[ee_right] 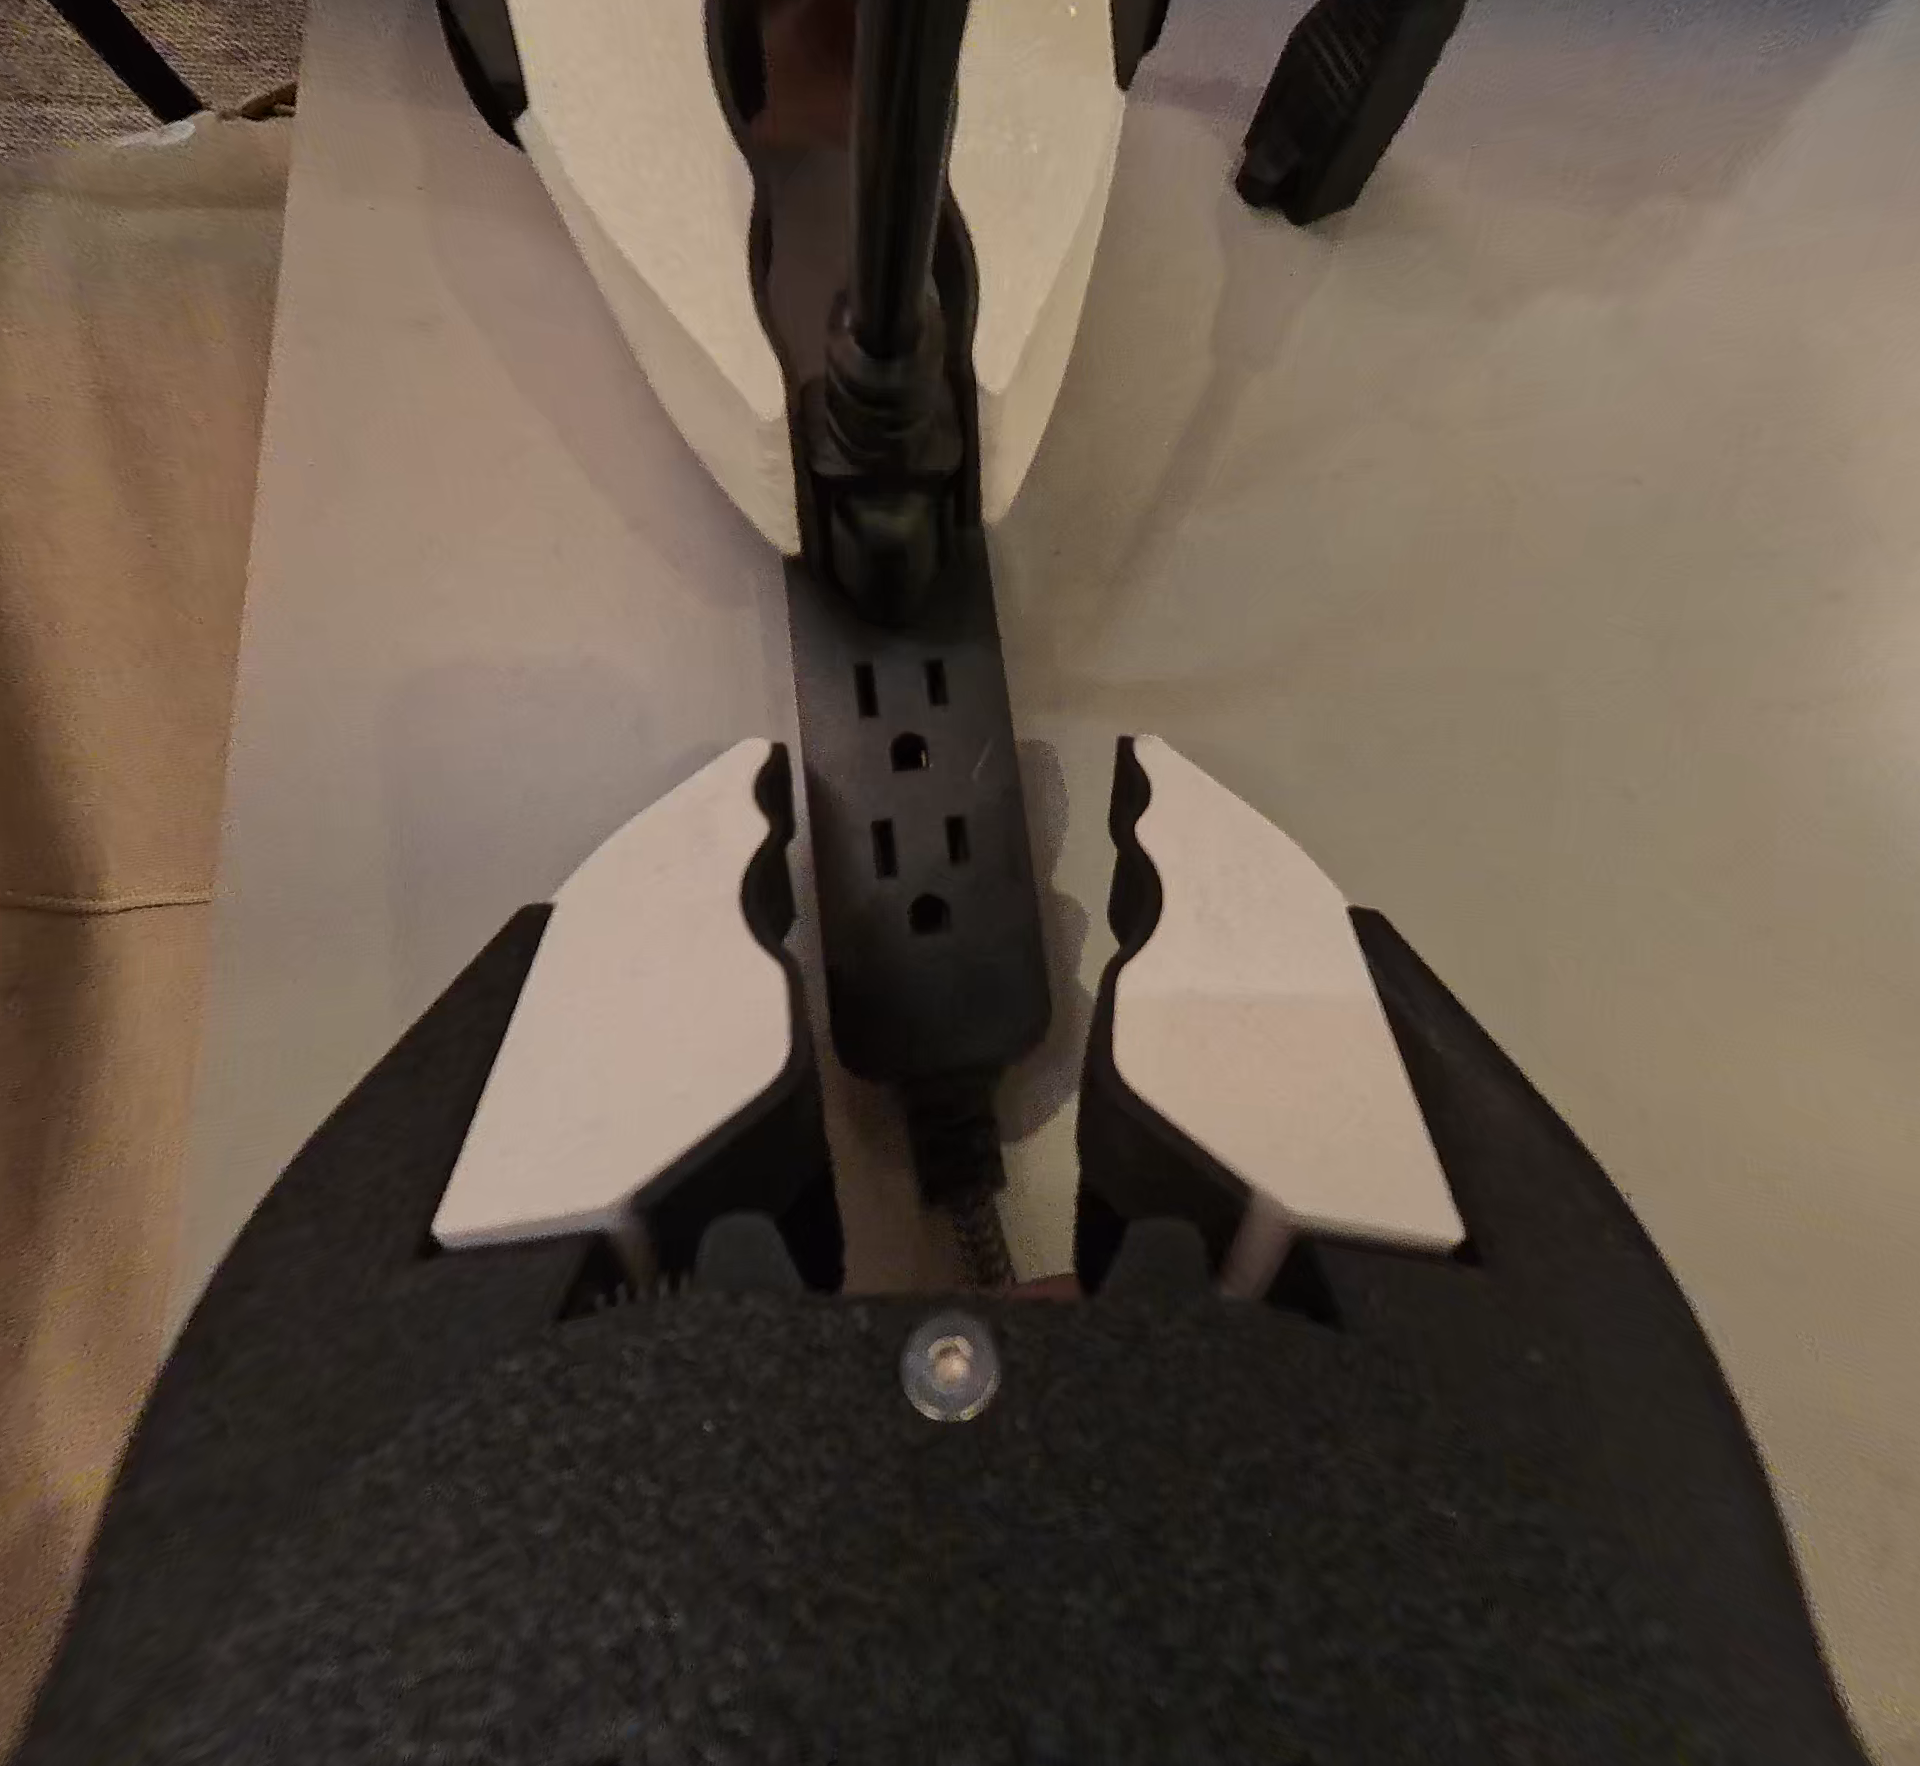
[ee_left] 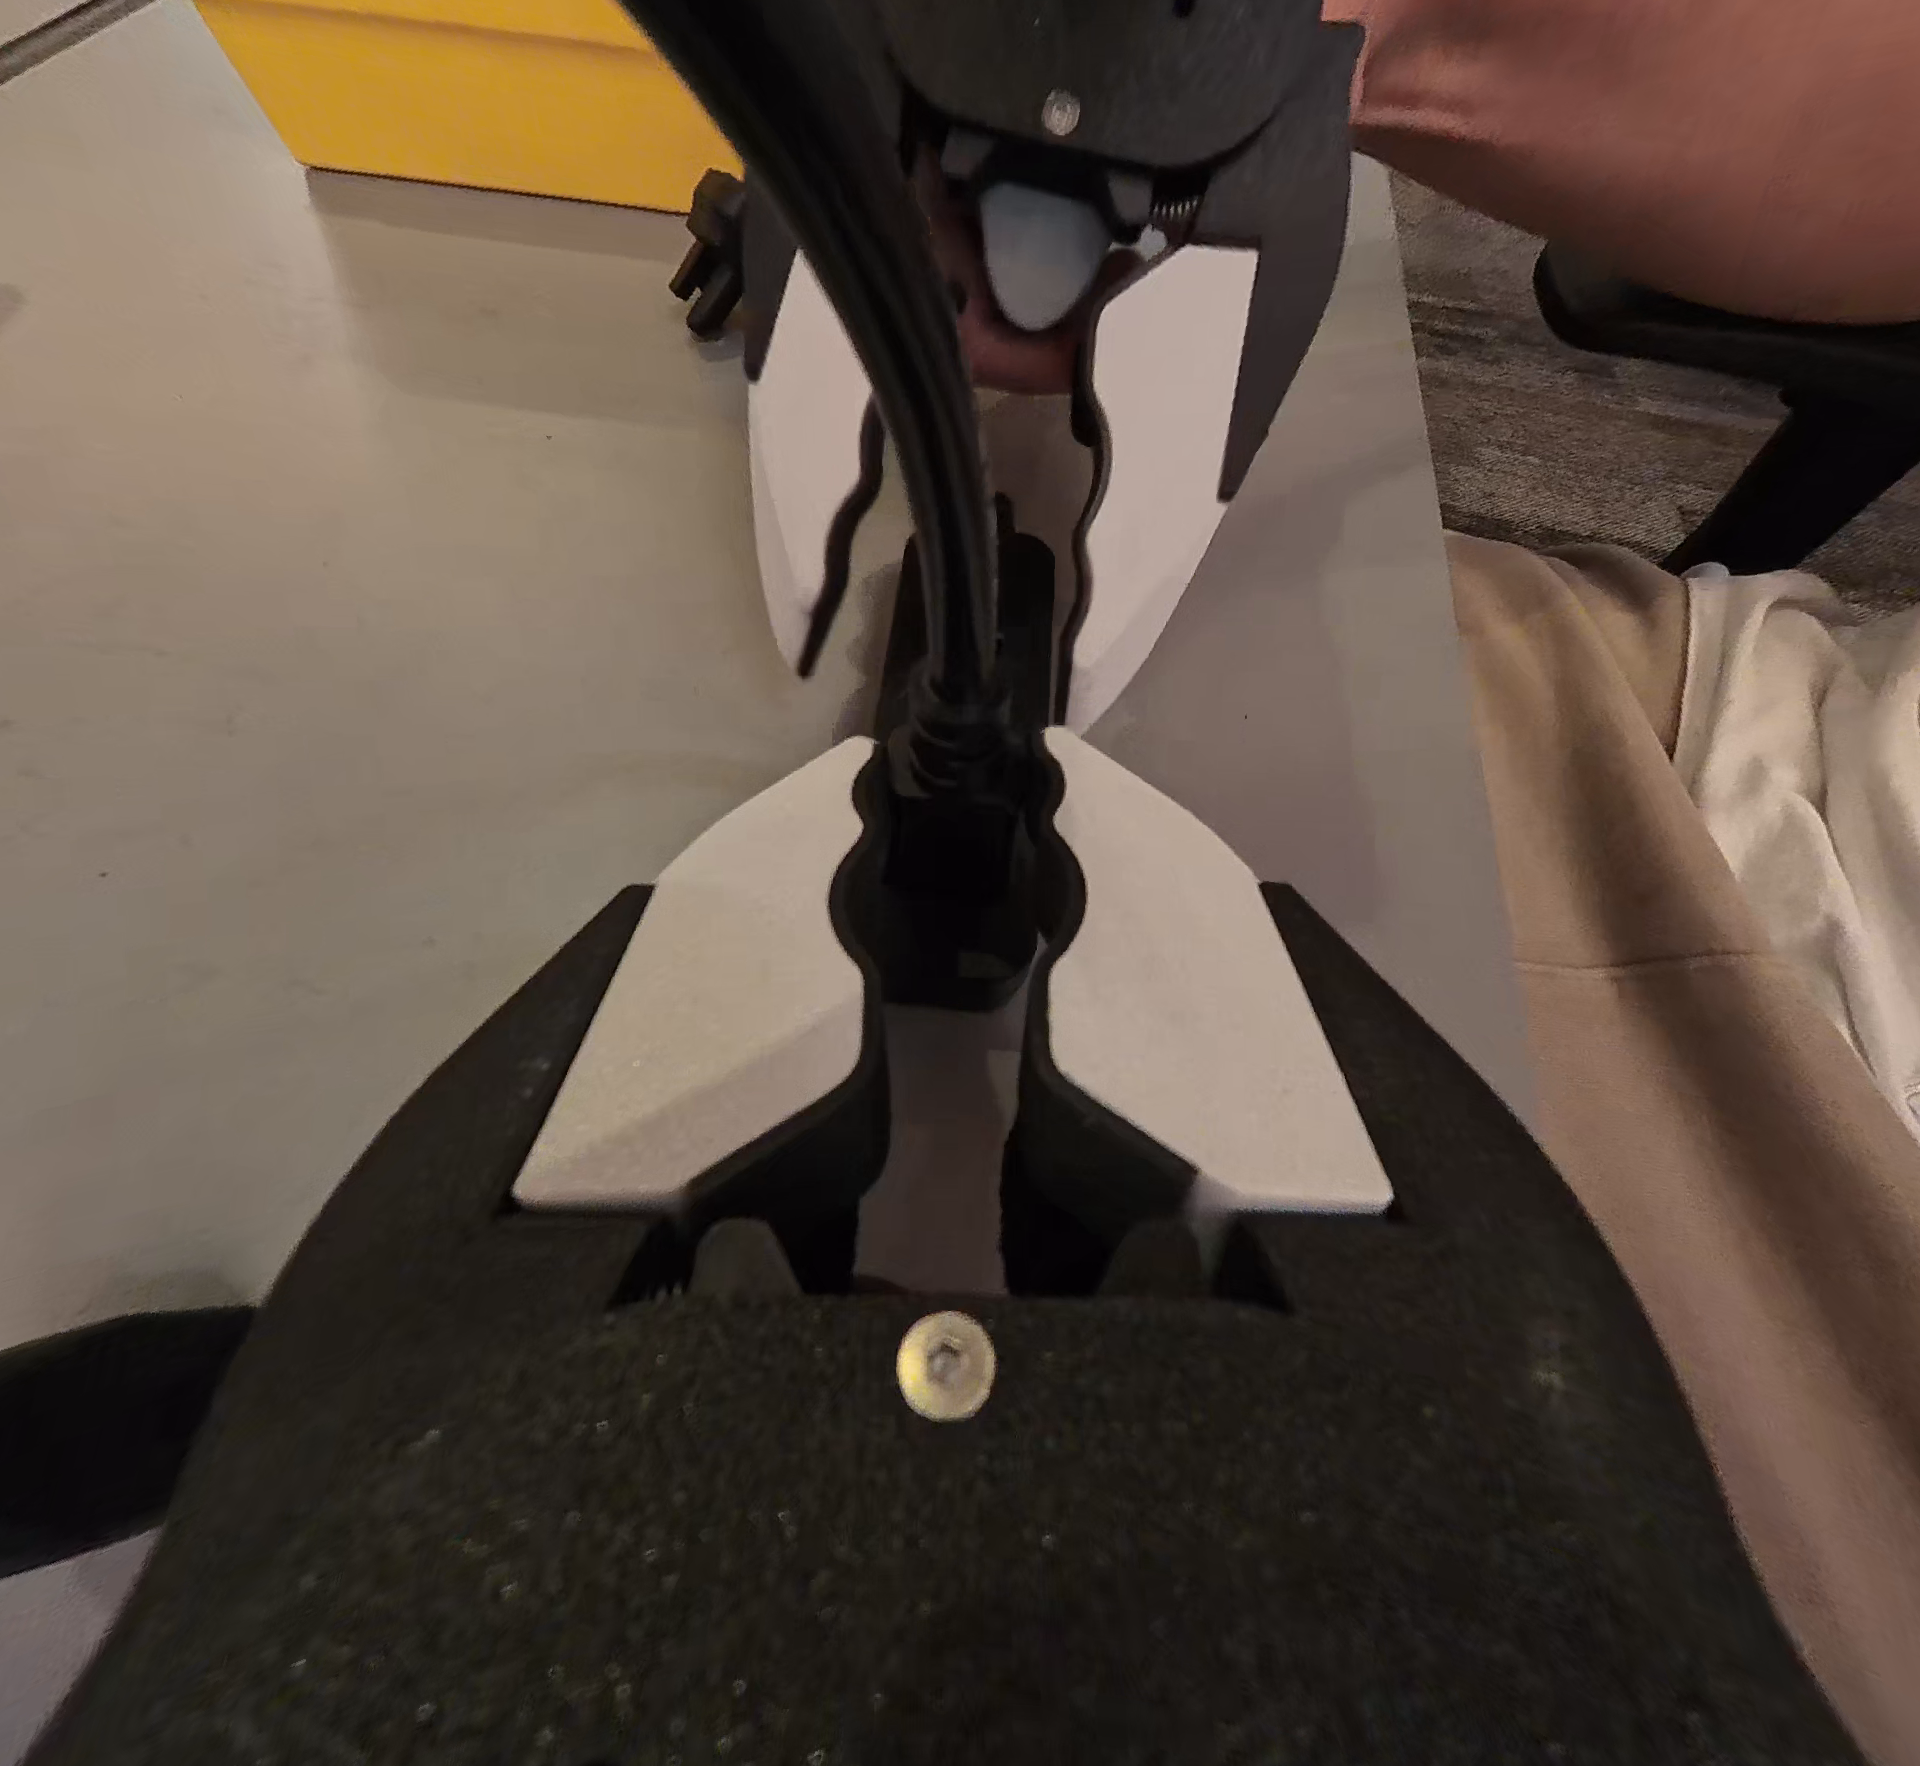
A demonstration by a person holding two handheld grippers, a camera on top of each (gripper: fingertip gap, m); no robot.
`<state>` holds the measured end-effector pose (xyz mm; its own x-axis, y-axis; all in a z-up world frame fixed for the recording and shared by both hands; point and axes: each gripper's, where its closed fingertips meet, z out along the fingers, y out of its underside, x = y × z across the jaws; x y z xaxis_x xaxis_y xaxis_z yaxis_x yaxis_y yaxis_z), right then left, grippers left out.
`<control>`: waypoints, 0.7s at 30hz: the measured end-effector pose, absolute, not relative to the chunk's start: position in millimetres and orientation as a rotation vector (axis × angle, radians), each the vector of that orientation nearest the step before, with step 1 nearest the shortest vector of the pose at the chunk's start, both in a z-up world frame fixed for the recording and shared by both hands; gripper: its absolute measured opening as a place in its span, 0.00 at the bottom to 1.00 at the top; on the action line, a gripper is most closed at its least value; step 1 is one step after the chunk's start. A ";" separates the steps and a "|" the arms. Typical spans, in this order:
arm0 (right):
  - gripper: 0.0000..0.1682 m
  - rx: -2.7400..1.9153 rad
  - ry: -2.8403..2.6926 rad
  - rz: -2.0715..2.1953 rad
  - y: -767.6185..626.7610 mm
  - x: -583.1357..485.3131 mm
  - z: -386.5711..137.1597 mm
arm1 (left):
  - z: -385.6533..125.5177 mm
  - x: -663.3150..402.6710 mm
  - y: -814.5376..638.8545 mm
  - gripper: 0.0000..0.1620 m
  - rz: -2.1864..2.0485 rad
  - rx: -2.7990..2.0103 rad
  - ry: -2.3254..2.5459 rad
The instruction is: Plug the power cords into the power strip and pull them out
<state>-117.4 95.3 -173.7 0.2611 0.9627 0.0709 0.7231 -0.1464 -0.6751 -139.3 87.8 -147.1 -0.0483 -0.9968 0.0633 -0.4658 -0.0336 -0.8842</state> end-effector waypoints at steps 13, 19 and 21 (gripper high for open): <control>0.25 -2.007 -1.550 0.570 90.6 -132.2 -183.8 | -143.8 -137.5 92.6 0.13 -1.008 -1.607 1.509; 0.25 -2.032 -1.521 0.649 88.0 -130.9 -181.9 | -140.1 -133.8 87.5 0.13 -1.040 -1.577 1.547; 0.26 -2.037 -1.551 0.670 85.6 -130.8 -185.8 | -146.6 -137.5 84.1 0.14 -0.775 -1.514 1.716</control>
